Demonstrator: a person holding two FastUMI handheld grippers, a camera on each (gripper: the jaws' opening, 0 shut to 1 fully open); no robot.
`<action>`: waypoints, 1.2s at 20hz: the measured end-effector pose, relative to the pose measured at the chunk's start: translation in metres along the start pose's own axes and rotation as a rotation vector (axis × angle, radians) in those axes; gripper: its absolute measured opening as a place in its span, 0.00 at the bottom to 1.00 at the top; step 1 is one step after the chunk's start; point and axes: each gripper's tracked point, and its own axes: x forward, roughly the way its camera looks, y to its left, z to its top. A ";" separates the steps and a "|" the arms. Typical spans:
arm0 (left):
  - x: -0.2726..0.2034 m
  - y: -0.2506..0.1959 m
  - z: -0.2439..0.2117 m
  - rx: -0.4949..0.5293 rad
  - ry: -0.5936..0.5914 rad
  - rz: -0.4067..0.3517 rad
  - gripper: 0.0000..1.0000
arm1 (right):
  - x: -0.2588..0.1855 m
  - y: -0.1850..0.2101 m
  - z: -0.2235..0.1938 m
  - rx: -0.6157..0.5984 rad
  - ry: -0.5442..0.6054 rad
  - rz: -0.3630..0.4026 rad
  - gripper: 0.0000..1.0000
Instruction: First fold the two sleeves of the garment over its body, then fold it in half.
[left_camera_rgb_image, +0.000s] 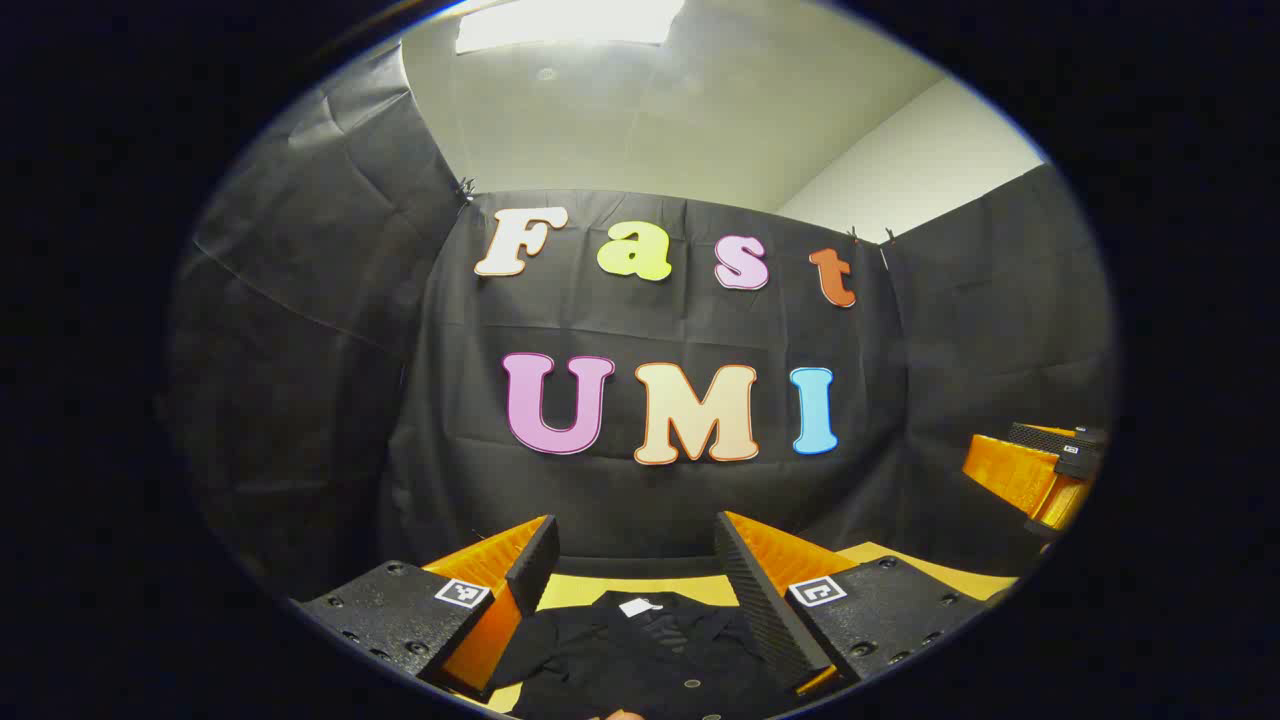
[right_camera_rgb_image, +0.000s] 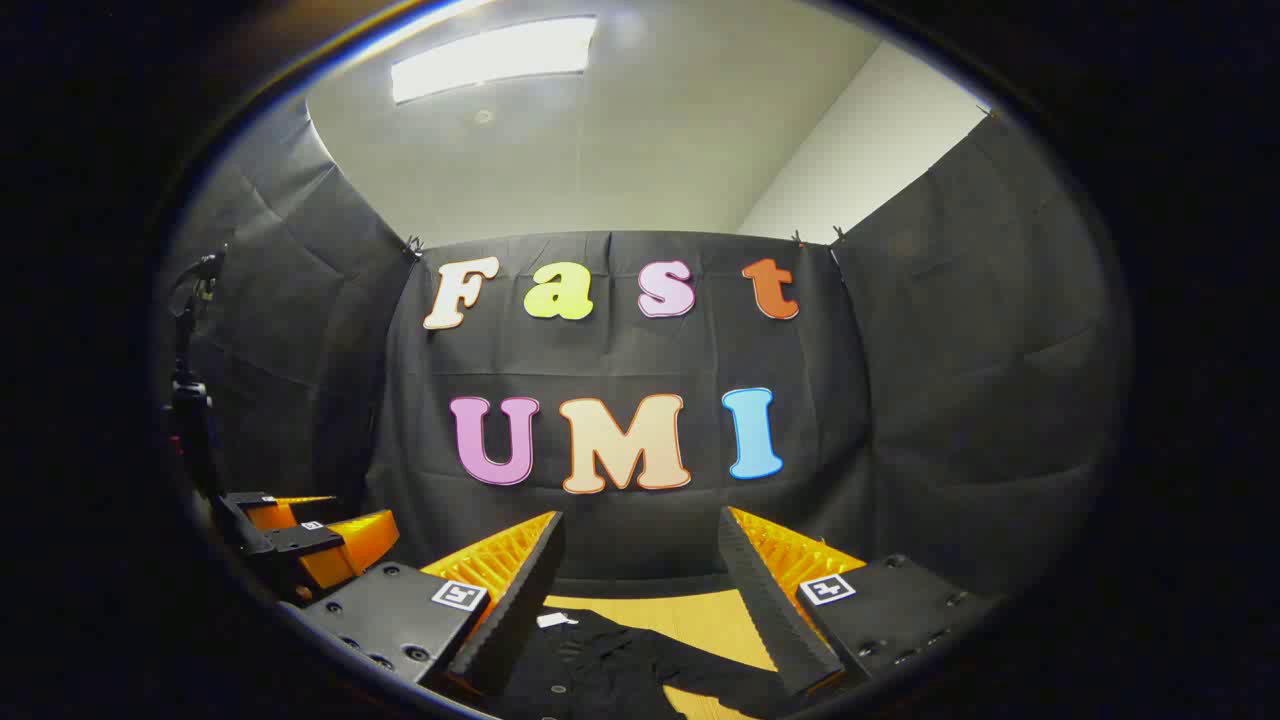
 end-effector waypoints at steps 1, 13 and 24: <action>0.000 0.002 0.001 -0.001 0.000 0.004 0.92 | 0.002 0.002 -0.001 -0.002 0.001 0.005 0.95; 0.003 0.034 -0.004 0.014 -0.001 0.070 0.92 | 0.017 0.034 -0.014 -0.005 0.028 0.066 0.95; -0.002 0.042 -0.008 0.003 0.005 0.087 0.92 | 0.018 0.030 -0.026 -0.030 0.056 0.066 0.95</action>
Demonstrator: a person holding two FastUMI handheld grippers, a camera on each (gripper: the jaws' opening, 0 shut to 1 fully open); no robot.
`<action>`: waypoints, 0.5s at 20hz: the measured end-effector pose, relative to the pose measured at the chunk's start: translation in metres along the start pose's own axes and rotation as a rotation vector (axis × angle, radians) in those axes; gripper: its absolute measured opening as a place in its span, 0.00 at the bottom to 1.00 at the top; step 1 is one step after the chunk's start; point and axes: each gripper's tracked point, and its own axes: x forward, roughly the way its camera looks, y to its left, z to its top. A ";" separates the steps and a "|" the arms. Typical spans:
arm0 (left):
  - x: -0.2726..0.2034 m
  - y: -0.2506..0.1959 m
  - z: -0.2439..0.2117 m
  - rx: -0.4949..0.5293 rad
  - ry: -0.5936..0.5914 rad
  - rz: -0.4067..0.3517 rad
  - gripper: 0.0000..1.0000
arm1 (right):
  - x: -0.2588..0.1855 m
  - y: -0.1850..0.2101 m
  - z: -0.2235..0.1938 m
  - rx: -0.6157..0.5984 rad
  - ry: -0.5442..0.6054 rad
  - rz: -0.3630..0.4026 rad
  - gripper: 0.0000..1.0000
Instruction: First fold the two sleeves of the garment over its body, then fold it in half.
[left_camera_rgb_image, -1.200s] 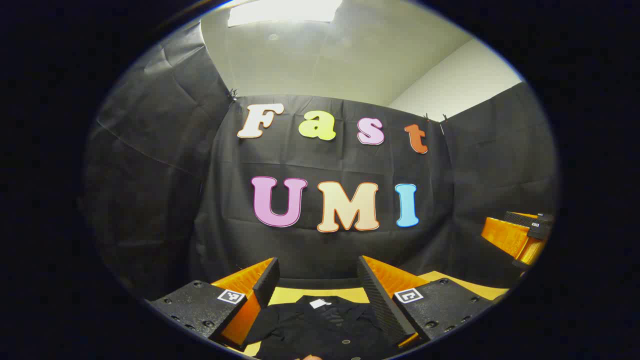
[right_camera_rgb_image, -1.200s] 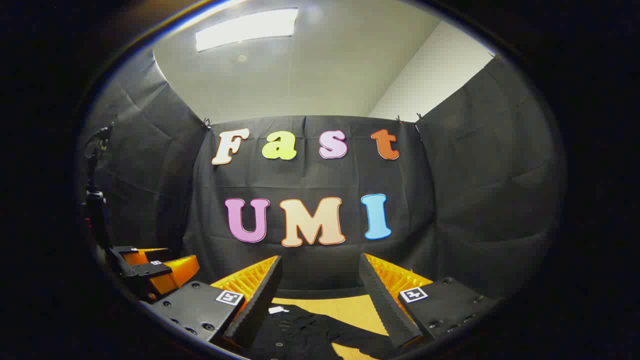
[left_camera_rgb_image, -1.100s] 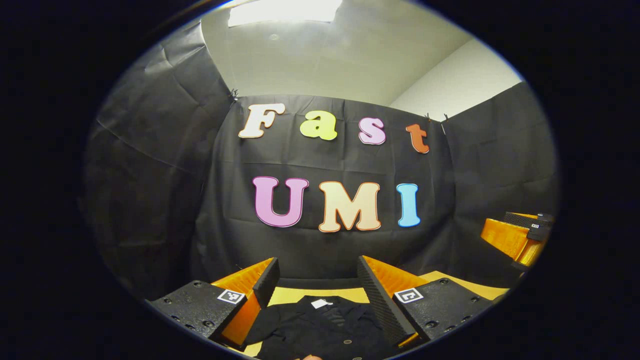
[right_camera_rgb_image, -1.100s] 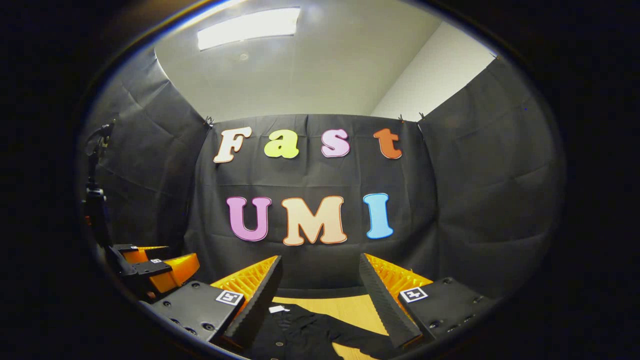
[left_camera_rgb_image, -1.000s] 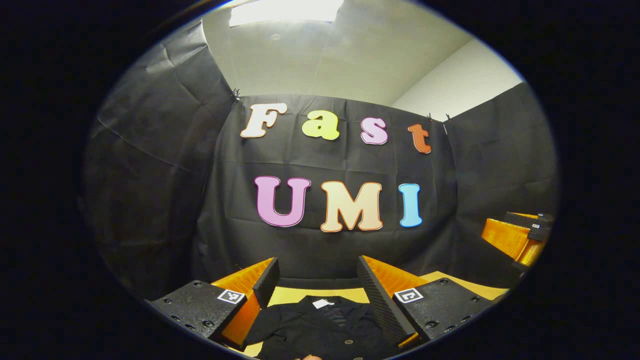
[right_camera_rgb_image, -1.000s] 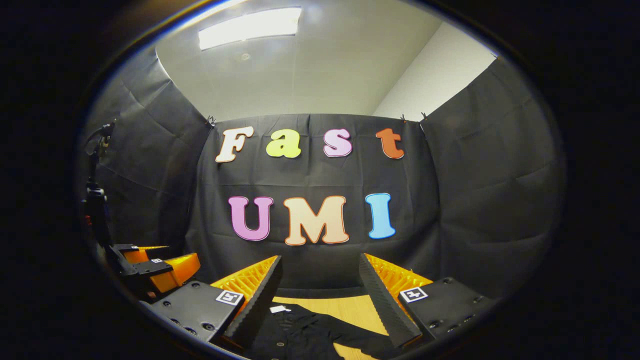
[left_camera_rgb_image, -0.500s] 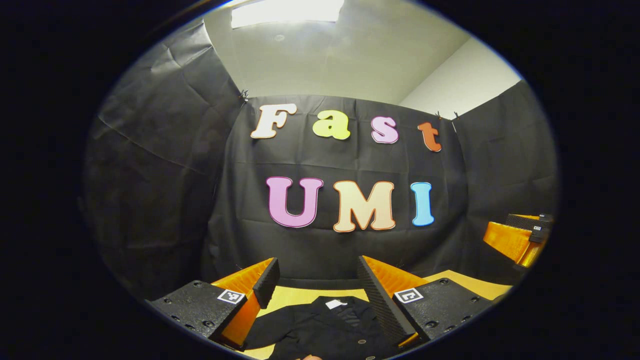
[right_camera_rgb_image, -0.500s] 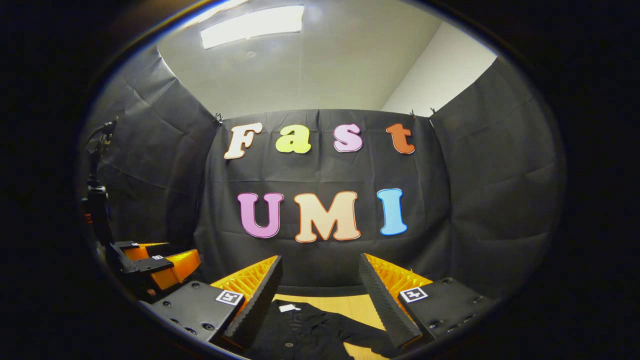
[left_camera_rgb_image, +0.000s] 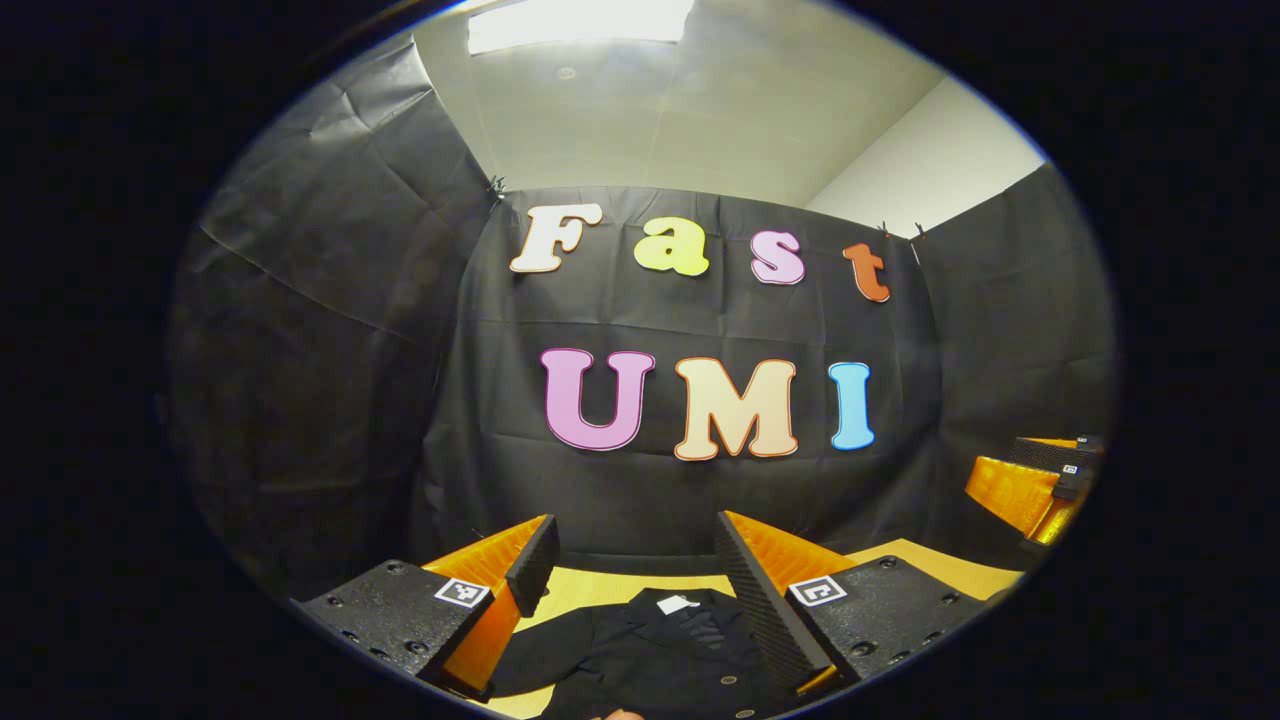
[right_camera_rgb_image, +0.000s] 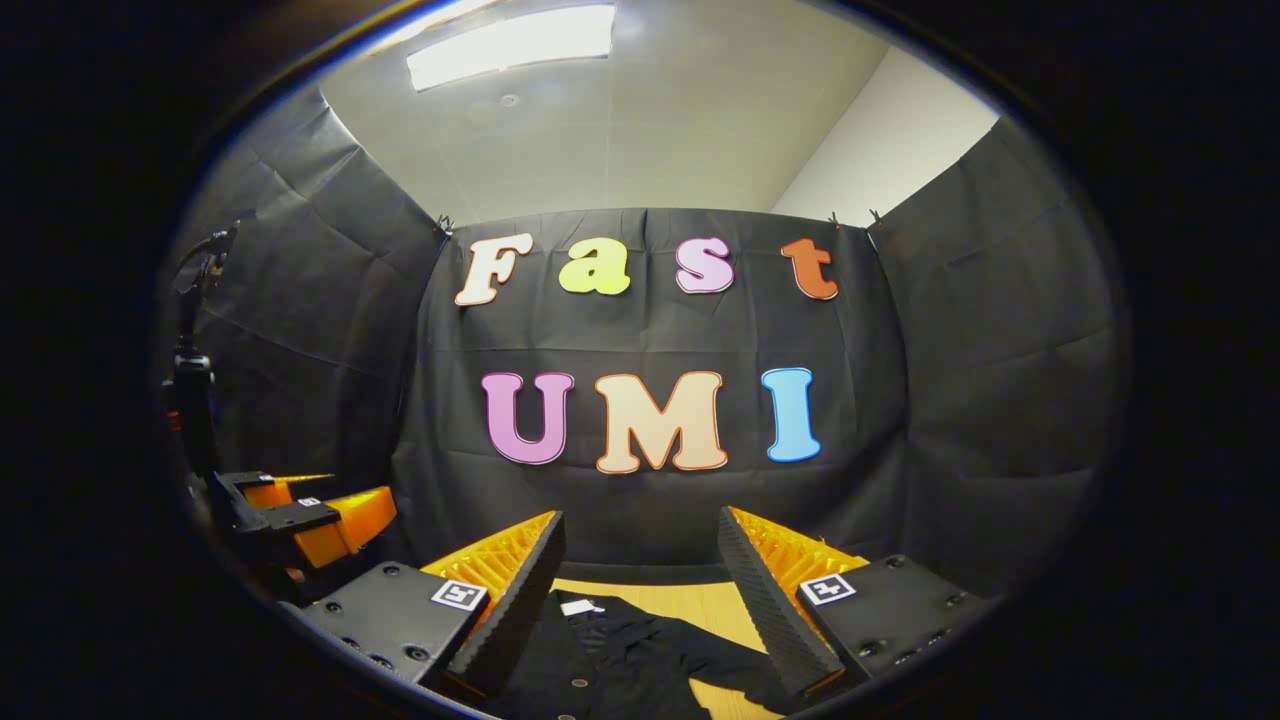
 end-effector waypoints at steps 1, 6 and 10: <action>0.000 -0.001 0.001 0.000 -0.001 0.001 0.92 | 0.001 -0.007 -0.003 -0.001 0.003 -0.009 0.95; -0.003 -0.006 0.002 0.008 -0.002 0.009 0.92 | 0.007 -0.054 -0.029 -0.023 0.059 -0.080 0.98; -0.002 -0.012 0.001 0.018 0.004 0.014 0.92 | 0.012 -0.098 -0.055 -0.064 0.106 -0.146 0.98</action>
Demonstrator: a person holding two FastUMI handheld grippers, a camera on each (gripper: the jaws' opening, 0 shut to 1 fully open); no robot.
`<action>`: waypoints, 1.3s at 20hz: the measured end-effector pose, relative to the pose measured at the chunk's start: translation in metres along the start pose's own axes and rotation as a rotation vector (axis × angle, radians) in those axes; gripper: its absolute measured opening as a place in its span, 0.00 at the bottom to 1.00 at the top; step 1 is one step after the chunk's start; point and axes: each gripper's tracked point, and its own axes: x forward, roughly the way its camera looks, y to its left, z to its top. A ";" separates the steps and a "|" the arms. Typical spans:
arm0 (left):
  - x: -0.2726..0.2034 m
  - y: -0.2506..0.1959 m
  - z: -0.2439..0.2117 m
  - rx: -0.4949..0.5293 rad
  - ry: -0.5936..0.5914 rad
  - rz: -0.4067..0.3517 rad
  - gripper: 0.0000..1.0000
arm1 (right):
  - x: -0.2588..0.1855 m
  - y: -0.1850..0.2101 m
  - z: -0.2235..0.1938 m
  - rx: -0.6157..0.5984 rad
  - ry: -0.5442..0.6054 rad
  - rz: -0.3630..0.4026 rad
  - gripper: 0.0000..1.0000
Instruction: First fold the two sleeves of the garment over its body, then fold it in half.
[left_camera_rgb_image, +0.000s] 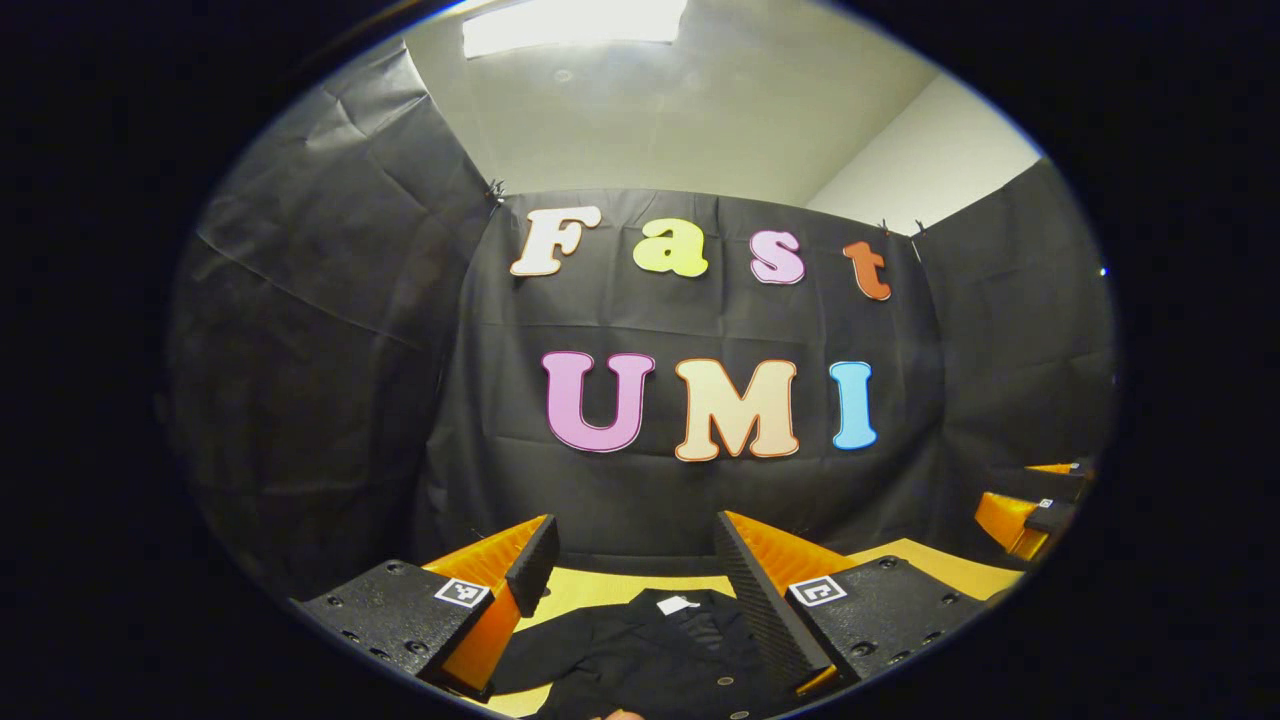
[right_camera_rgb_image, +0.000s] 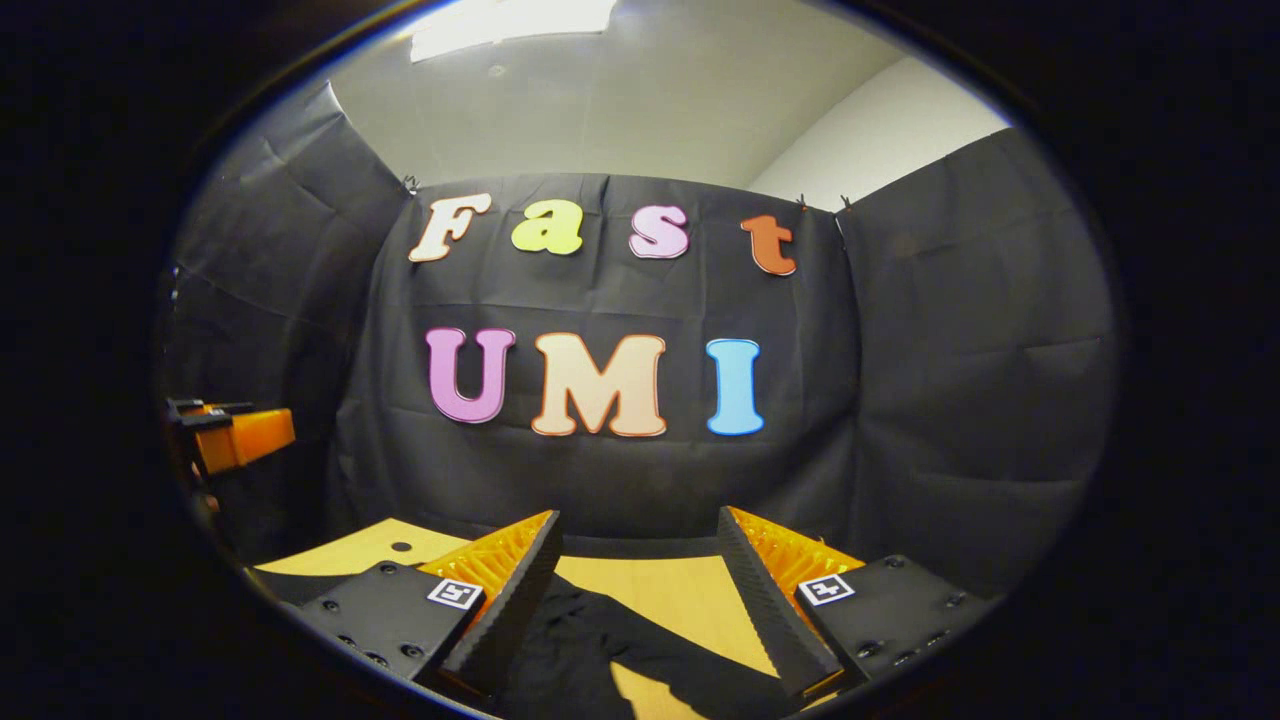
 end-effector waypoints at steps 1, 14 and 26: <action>0.000 -0.002 0.002 0.002 0.001 -0.001 0.92 | 0.003 -0.010 -0.009 -0.002 0.017 -0.013 0.98; 0.001 -0.045 -0.008 0.059 0.034 0.010 0.93 | 0.025 -0.143 -0.161 -0.064 0.367 -0.131 0.98; -0.002 -0.091 -0.024 0.098 0.071 0.037 0.93 | 0.004 -0.187 -0.324 -0.087 0.803 -0.046 0.99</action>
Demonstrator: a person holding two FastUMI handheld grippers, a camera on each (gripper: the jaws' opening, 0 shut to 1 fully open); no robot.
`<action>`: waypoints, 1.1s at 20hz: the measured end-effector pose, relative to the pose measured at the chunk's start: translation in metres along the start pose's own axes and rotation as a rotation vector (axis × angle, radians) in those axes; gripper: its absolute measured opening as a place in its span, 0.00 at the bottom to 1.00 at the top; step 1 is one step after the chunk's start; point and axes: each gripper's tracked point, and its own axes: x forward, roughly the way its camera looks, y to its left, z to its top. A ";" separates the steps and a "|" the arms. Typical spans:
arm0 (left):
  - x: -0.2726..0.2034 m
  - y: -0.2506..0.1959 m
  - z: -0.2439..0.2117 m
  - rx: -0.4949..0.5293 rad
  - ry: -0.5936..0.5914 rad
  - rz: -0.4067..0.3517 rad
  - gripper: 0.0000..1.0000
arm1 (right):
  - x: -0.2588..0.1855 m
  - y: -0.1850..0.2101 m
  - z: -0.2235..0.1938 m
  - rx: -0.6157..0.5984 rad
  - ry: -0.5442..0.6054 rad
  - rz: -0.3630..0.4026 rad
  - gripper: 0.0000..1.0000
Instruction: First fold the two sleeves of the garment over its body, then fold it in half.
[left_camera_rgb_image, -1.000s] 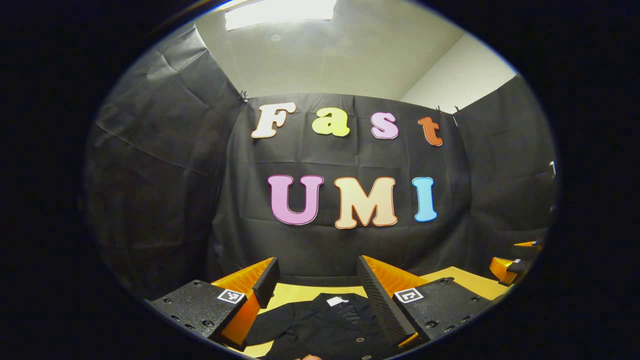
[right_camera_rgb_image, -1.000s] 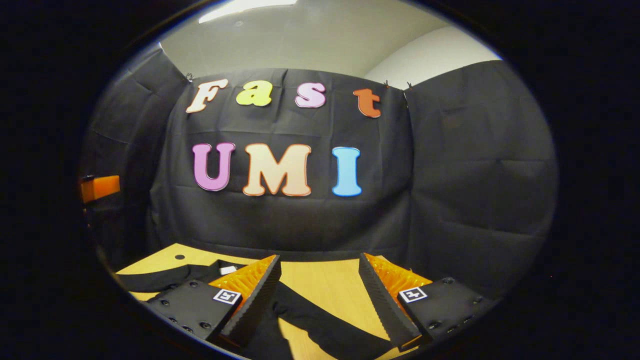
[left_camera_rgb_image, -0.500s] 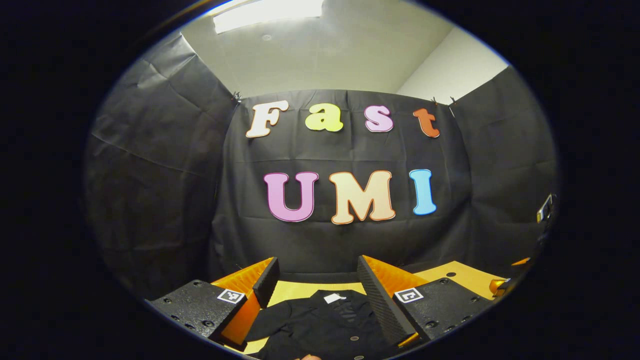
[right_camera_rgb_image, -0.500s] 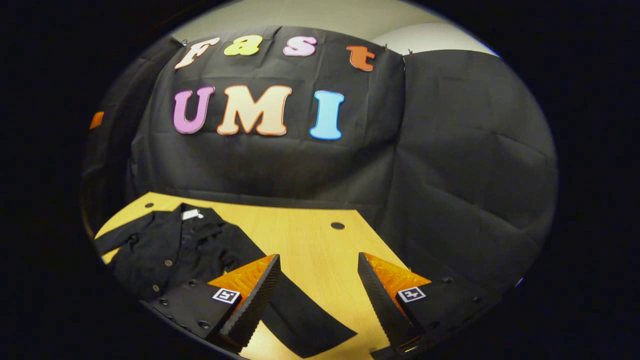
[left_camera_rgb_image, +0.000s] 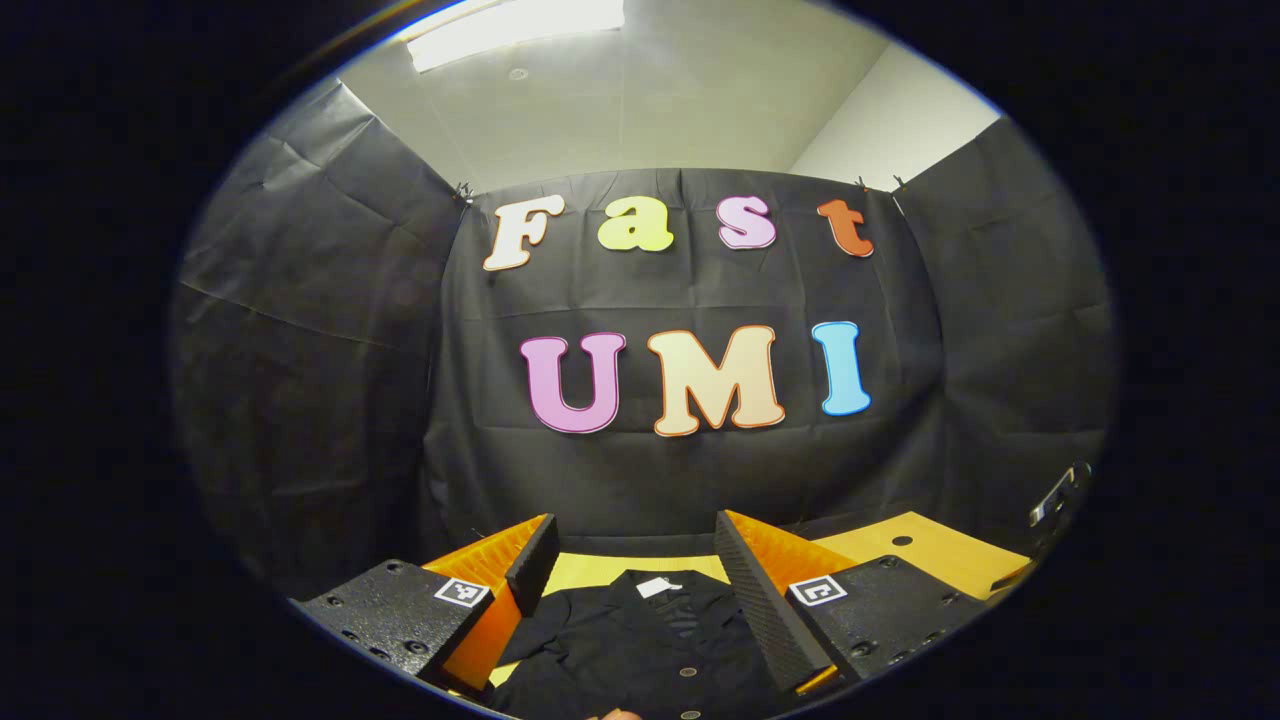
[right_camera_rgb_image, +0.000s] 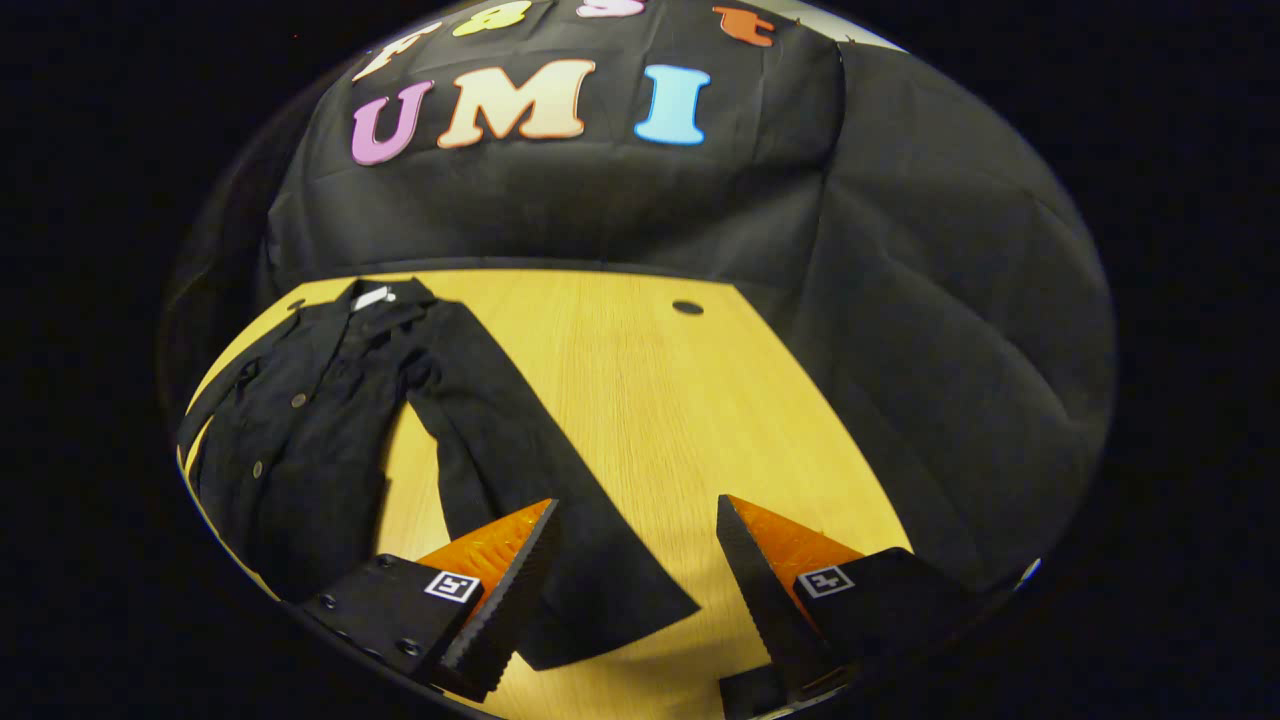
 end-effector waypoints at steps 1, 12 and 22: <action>0.000 -0.002 0.001 0.002 0.002 0.002 0.93 | 0.004 -0.002 -0.012 0.003 0.032 0.009 0.99; 0.000 -0.007 -0.008 -0.009 0.015 0.008 0.95 | 0.021 0.011 -0.061 0.040 0.174 0.154 0.87; 0.007 0.073 -0.009 0.001 0.001 0.076 0.97 | 0.001 0.034 0.013 0.280 0.036 0.178 0.05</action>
